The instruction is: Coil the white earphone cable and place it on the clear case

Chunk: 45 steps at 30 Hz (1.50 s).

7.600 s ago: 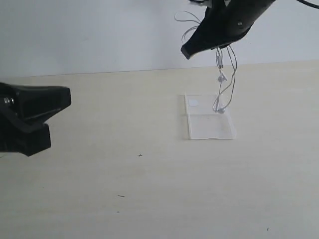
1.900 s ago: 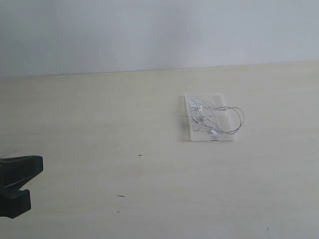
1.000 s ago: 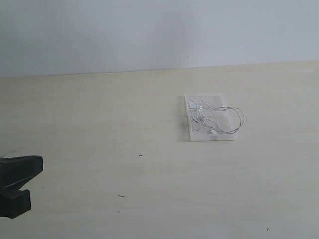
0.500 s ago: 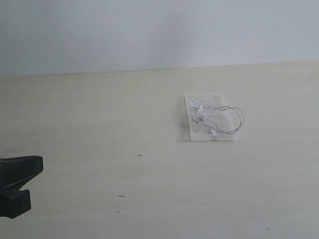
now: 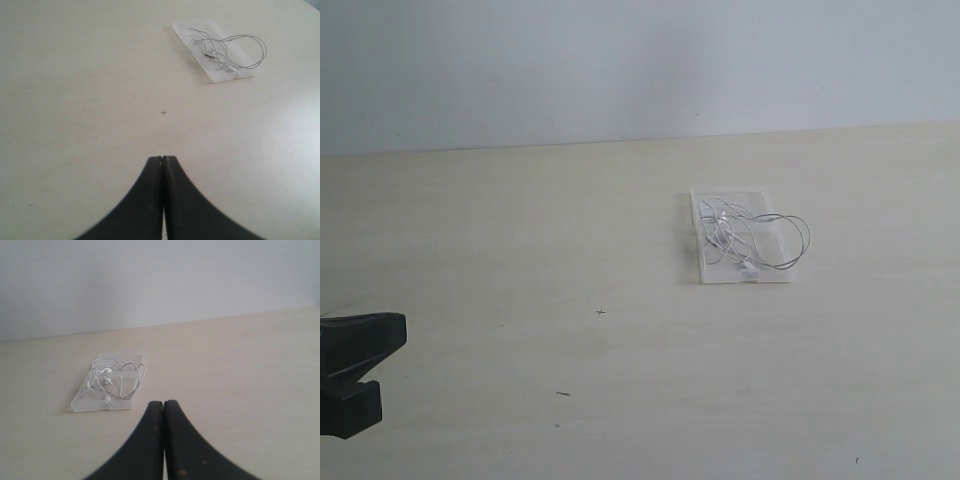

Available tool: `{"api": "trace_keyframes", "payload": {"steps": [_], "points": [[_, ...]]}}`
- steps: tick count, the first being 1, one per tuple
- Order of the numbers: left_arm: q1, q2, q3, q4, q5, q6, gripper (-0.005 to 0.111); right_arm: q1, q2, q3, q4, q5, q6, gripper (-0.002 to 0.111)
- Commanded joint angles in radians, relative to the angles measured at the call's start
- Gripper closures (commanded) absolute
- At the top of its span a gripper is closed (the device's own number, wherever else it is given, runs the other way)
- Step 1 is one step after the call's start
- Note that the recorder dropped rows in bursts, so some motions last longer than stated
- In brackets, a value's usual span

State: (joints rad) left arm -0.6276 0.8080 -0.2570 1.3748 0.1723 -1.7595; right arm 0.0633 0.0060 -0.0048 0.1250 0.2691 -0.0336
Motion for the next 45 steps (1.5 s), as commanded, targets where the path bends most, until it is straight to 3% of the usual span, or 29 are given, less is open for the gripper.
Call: {"api": "trace_keyframes", "payload": {"steps": [1, 7, 11, 24, 28, 32, 40, 45], "points": [[0.001, -0.007, 0.001, 0.006, 0.002, 0.003, 0.107, -0.005, -0.006, 0.005, 0.000, -0.006, -0.010, 0.108], [0.008, -0.097, 0.001, 0.067, 0.007, 0.003, 0.107, -0.005, -0.006, 0.005, 0.000, -0.006, -0.010, 0.108], [0.066, -0.203, 0.001, 0.162, -0.003, 0.003, 0.107, -0.005, -0.006, 0.005, 0.000, -0.006, -0.008, 0.108], [0.515, -0.697, 0.064, 0.164, -0.172, 0.003, 0.107, -0.005, -0.006, 0.005, 0.000, -0.006, -0.008, 0.108], [0.600, -0.779, 0.088, 0.162, -0.290, -0.017, 0.107, -0.005, -0.006, 0.005, 0.000, -0.006, -0.008, 0.108], [0.620, -0.808, 0.090, 0.106, -0.363, -0.027, 0.107, -0.005, -0.006, 0.005, 0.000, -0.006, -0.008, 0.108], [0.620, -0.808, 0.090, -0.409, -0.401, -0.027, 0.107, -0.005, -0.006, 0.005, 0.000, -0.006, -0.008, 0.108], [0.620, -0.808, 0.090, -0.465, -0.476, -0.024, 0.107, -0.005, -0.006, 0.005, 0.000, -0.006, -0.008, 0.108]]}}
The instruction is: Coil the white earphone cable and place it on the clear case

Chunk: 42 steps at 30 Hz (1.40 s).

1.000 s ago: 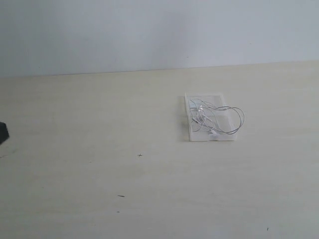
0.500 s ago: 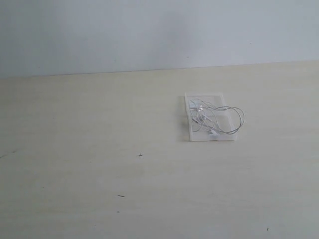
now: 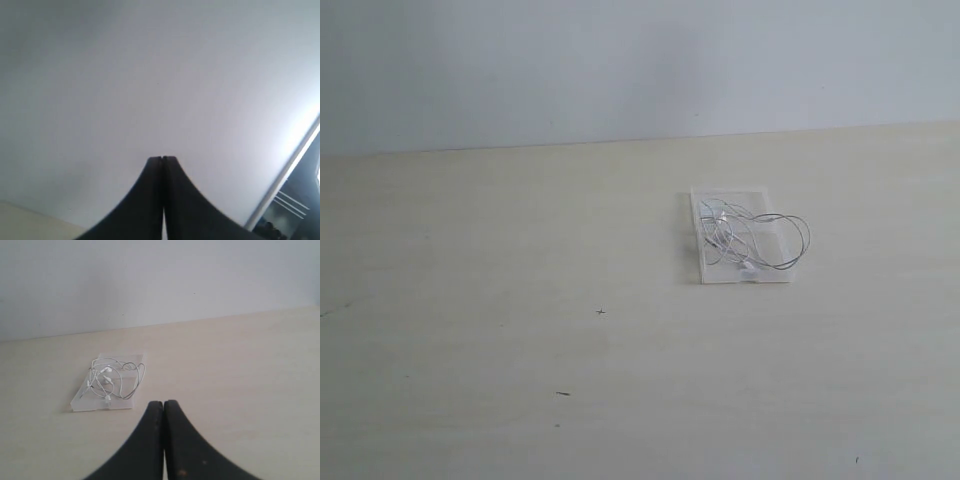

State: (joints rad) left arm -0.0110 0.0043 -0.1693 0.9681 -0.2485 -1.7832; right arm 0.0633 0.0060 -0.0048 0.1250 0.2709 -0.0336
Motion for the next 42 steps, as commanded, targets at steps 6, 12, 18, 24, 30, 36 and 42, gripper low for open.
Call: {"api": "trace_keyframes", "payload": {"steps": [6, 12, 18, 24, 30, 36, 42], "points": [[0.004, -0.004, 0.002, -0.056, -0.044, 0.513, 0.107, -0.005, -0.006, 0.005, 0.004, -0.008, -0.008, 0.108], [0.004, -0.004, 0.002, -0.310, 0.022, 1.266, 0.107, -0.005, -0.006, 0.005, 0.004, -0.008, -0.008, 0.108], [0.004, -0.004, 0.002, -1.014, 0.030, 1.640, 0.107, -0.005, -0.006, 0.005, 0.004, -0.008, -0.008, 0.108], [0.004, -0.004, 0.004, -1.196, 0.283, 1.901, 0.107, -0.005, -0.006, 0.005, 0.004, -0.008, -0.008, 0.108], [0.004, -0.004, 0.101, -1.193, 0.399, 1.969, 0.107, -0.005, -0.006, 0.005, 0.004, -0.008, -0.008, 0.108], [0.004, -0.004, 0.169, -1.193, 0.403, 1.969, 0.107, -0.005, -0.006, 0.005, 0.004, -0.008, -0.008, 0.108], [0.004, -0.004, 0.169, -1.178, 0.490, 1.971, 0.107, -0.005, -0.006, 0.005, 0.004, -0.008, -0.008, 0.108]]}}
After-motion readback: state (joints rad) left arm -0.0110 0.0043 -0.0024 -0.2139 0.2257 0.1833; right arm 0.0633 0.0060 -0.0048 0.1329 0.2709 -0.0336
